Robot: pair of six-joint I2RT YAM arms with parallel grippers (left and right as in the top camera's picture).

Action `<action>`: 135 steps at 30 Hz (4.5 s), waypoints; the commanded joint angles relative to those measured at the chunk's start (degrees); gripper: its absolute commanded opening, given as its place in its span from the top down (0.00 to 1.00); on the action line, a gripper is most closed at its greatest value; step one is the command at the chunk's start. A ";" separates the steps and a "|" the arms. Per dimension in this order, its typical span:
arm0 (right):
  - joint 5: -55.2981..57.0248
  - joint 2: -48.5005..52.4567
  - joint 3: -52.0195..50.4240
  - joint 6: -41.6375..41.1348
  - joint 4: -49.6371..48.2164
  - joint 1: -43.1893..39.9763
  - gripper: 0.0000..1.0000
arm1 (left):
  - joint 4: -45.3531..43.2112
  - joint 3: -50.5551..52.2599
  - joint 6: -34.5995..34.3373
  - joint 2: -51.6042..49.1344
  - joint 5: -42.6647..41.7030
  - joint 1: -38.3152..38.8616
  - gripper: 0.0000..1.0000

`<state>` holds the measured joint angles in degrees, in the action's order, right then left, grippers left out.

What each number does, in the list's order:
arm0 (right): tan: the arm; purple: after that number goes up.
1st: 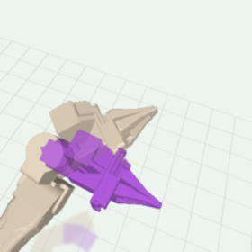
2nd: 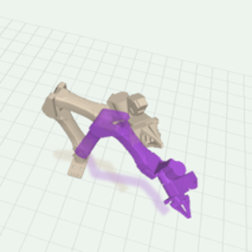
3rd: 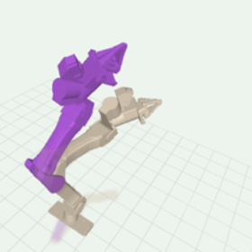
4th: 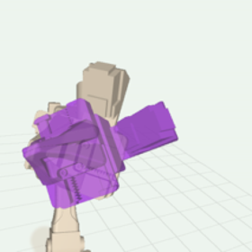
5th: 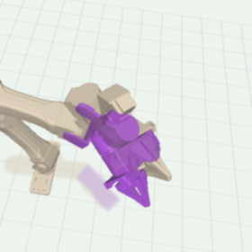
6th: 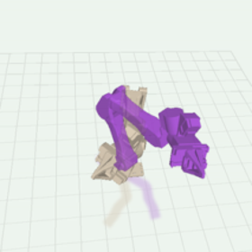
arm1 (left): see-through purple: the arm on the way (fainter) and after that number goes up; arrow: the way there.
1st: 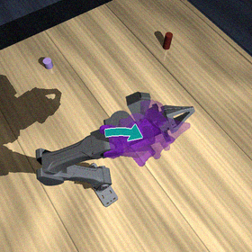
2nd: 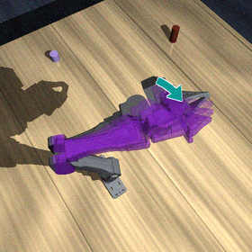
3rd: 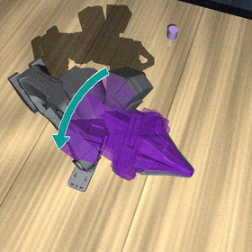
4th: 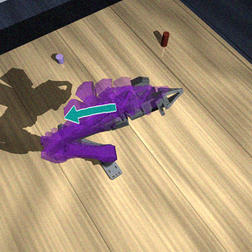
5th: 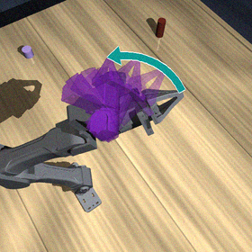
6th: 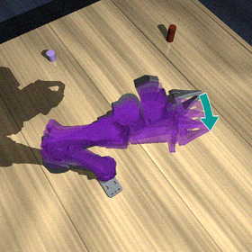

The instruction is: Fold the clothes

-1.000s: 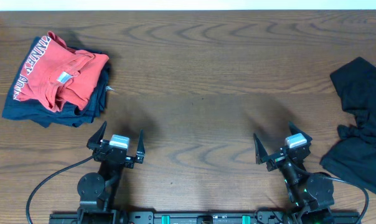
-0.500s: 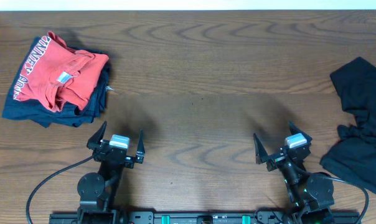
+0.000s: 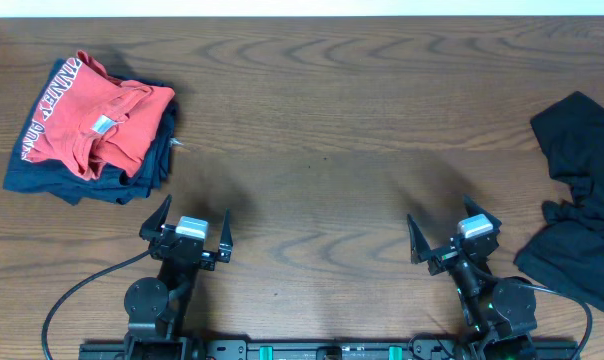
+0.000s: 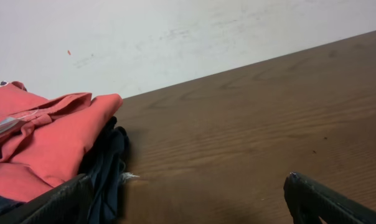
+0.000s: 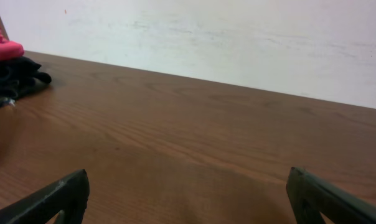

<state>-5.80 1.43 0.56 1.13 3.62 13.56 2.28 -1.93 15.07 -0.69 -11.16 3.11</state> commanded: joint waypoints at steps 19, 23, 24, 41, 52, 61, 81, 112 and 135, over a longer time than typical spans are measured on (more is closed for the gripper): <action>-0.39 -0.31 -0.24 0.66 0.02 -0.42 0.01 | 0.59 1.70 0.33 0.46 0.28 0.09 0.02; -0.42 -0.31 -0.24 0.66 0.02 -0.42 0.01 | 0.59 1.70 0.33 0.46 0.28 0.09 0.02; -0.42 -0.31 -0.24 0.66 0.02 -0.42 0.01 | 0.59 1.70 0.33 0.46 0.28 0.09 0.02; -0.66 -0.31 -0.24 0.63 0.02 -0.42 0.01 | 0.20 1.70 0.33 0.46 0.04 0.09 0.02; -0.96 0.20 2.86 -7.32 2.25 -0.44 0.01 | -3.69 -1.22 -5.92 0.42 -5.73 0.07 0.02; 7.65 20.13 26.40 -10.32 20.98 -0.70 0.01 | 12.92 -29.90 -8.79 -18.43 -1.66 0.09 0.02; -0.48 82.29 68.85 -19.32 54.18 -25.79 0.01 | 57.00 -81.68 -10.23 -61.42 -16.46 0.09 0.02; 15.45 113.02 67.14 -7.87 8.13 -36.54 0.21 | 58.71 -81.66 -10.21 -62.16 -16.48 0.09 0.02; -5.16 114.27 67.14 -5.75 9.90 -33.00 0.99 | 58.77 -81.66 -10.21 -63.28 -16.44 0.07 0.02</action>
<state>3.88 115.13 67.75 -6.02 12.62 -21.74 61.10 -82.54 5.74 -63.79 -26.85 3.11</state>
